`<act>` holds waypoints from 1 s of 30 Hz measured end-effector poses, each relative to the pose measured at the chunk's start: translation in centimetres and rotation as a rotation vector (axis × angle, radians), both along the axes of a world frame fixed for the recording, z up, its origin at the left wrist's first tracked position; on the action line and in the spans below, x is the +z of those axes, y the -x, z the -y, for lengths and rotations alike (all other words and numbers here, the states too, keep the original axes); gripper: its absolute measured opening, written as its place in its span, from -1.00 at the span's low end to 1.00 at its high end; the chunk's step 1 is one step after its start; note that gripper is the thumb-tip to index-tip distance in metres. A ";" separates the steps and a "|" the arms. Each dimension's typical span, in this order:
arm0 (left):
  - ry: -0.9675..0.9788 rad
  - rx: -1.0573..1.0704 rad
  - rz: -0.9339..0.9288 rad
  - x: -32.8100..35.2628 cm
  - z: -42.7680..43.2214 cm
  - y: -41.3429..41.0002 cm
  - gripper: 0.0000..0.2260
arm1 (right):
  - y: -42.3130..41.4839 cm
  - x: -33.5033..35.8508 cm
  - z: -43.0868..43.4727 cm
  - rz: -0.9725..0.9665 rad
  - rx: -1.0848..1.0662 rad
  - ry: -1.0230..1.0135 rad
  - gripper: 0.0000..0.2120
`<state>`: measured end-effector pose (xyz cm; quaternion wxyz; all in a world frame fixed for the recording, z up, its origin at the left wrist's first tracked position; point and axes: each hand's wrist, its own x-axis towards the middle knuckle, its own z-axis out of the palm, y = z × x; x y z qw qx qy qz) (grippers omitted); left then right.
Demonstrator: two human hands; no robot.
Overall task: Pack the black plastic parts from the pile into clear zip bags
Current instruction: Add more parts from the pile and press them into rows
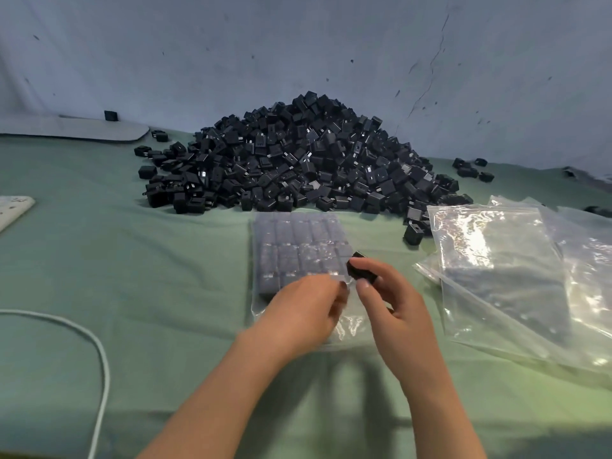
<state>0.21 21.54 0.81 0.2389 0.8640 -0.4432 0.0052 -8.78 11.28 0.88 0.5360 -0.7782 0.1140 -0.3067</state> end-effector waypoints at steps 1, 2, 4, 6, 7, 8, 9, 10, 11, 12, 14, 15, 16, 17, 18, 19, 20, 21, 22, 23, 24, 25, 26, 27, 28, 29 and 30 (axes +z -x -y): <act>0.036 0.012 -0.049 0.2 0.0 -0.3 -0.94 | 0.5 0.2 -0.3 0.007 0.014 -0.004 -0.75; 0.066 0.022 -0.088 0.5 0.0 -0.7 -0.94 | 1.1 0.3 -0.4 -0.003 0.031 0.009 -0.76; 0.120 0.033 -0.157 1.0 -0.1 -1.3 -0.92 | 2.0 0.6 -0.5 -0.088 0.060 0.083 -0.79; 0.170 0.034 -0.218 1.4 -0.1 -1.8 -0.93 | 2.5 0.5 -0.4 -0.233 0.075 0.200 -0.81; 0.188 0.031 -0.230 1.6 -0.1 -2.0 -0.93 | 2.6 0.3 -0.5 -0.321 0.071 0.283 -0.81; 0.198 0.024 -0.232 1.8 -0.1 -2.1 -0.92 | 2.5 0.1 -0.7 -0.402 0.062 0.368 -0.80; 0.198 0.014 -0.231 1.9 -0.1 -2.2 -0.92 | 2.3 -0.1 -1.0 -0.452 0.056 0.432 -0.77; 0.190 0.002 -0.226 2.1 -0.1 -2.1 -0.92 | 2.0 -0.2 -1.5 -0.473 0.066 0.464 -0.73; 0.175 -0.012 -0.214 2.2 -0.1 -2.0 -0.93 | 1.7 -0.3 -1.9 -0.484 0.079 0.484 -0.70; 0.159 -0.029 -0.191 2.2 -0.1 -1.8 -0.94 | 1.4 -0.4 -2.4 -0.499 0.079 0.507 -0.67; 0.132 -0.065 -0.143 2.1 -0.2 -1.6 -0.98 | 0.7 -0.8 -2.8 -0.570 0.021 0.553 -0.63; 0.124 -0.079 -0.129 2.1 -0.2 -1.5 -0.98 | 0.3 -1.0 -2.9 -0.608 -0.016 0.563 -0.60; 0.113 -0.088 -0.123 2.0 -0.2 -1.5 -0.97 | 0.0 -1.3 -2.9 -0.638 -0.044 0.567 -0.57; 0.100 -0.095 -0.126 1.9 -0.2 -1.5 -0.96 | -0.3 -1.5 -2.9 -0.662 -0.062 0.568 -0.55; 0.082 -0.101 -0.137 1.8 -0.1 -1.6 -0.95 | -0.5 -1.7 -2.8 -0.682 -0.074 0.568 -0.55; 0.059 -0.105 -0.155 1.7 0.1 -1.6 -0.93 | -0.7 -1.8 -2.7 -0.700 -0.088 0.567 -0.56; 0.032 -0.104 -0.179 1.5 0.2 -1.5 -0.92 | -0.8 -2.0 -2.5 -0.717 -0.103 0.564 -0.58; 0.004 -0.099 -0.203 1.3 0.3 -1.5 -0.91 | -0.9 -2.1 -2.3 -0.732 -0.116 0.561 -0.61; -0.030 -0.093 -0.227 1.1 0.5 -1.4 -0.88 | -1.0 -2.3 -2.2 -0.749 -0.123 0.560 -0.61; -0.067 -0.088 -0.249 0.9 0.6 -1.3 -0.83 | -1.1 -2.5 -2.0 -0.765 -0.122 0.561 -0.61; -0.100 -0.086 -0.267 0.7 0.7 -1.2 -0.77 | -1.1 -2.6 -1.9 -0.775 -0.117 0.559 -0.59; -0.120 -0.088 -0.278 0.5 0.9 -1.2 -0.73 | -1.2 -2.7 -1.8 -0.773 -0.112 0.550 -0.58; -0.128 -0.095 -0.281 0.3 1.0 -1.1 -0.71 | -1.2 -2.8 -1.7 -0.765 -0.110 0.536 -0.57; -0.129 -0.101 -0.276 0.1 1.1 -1.1 -0.72 | -1.3 -2.8 -1.7 -0.752 -0.111 0.520 -0.57; -0.135 -0.104 -0.269 0.1 1.1 -1.0 -0.74 | -1.3 -2.9 -1.6 -0.743 -0.114 0.511 -0.57; -0.143 -0.102 -0.264 0.0 1.2 -1.1 -0.75 | -1.4 -2.9 -1.6 -0.739 -0.114 0.509 -0.57; -0.151 -0.100 -0.262 0.0 1.2 -1.1 -0.76 | -1.4 -3.0 -1.5 -0.738 -0.113 0.511 -0.57</act>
